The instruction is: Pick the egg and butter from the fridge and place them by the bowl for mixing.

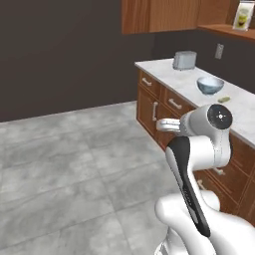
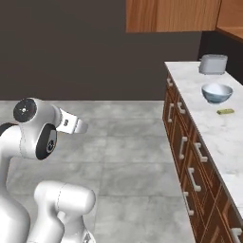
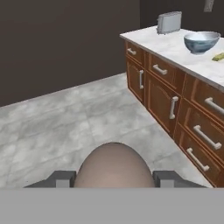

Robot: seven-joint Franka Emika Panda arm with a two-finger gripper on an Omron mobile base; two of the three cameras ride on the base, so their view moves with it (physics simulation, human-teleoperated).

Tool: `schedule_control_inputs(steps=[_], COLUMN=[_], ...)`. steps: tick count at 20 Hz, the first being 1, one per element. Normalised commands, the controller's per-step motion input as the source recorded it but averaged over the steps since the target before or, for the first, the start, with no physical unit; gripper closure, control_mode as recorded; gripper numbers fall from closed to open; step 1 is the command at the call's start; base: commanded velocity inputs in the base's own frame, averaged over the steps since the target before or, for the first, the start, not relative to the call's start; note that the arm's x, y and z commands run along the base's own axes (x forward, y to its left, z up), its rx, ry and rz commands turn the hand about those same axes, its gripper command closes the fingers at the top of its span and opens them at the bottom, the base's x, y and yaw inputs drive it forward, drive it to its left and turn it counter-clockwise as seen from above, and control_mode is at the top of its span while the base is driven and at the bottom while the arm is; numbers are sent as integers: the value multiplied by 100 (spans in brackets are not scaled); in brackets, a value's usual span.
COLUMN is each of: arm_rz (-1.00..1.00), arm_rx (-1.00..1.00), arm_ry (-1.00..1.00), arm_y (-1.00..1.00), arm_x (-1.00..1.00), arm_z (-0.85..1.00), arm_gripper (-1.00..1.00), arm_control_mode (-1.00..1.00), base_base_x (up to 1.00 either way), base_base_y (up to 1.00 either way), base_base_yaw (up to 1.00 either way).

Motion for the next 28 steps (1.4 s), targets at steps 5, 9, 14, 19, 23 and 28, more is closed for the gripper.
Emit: schedule_control_inputs(steps=[5,9,14,19,23,28], arm_rz=[0,0,0,0,0,0], arm_rx=[0,0,0,0,0,0], arm_ry=[0,0,0,0,0,0], arm_y=[0,0,0,0,0,0], arm_x=[0,0,0,0,0,0], arm_z=[0,0,0,0,0,0], arm_gripper=[100,100,100,100,100,100], arm_control_mode=[100,100,100,100,100,100], base_base_x=[85,87,87,88,81,58], base_base_y=[-18,-16,-16,-16,-16,-9], base_base_yaw=[1,1,1,1,-1,-26])
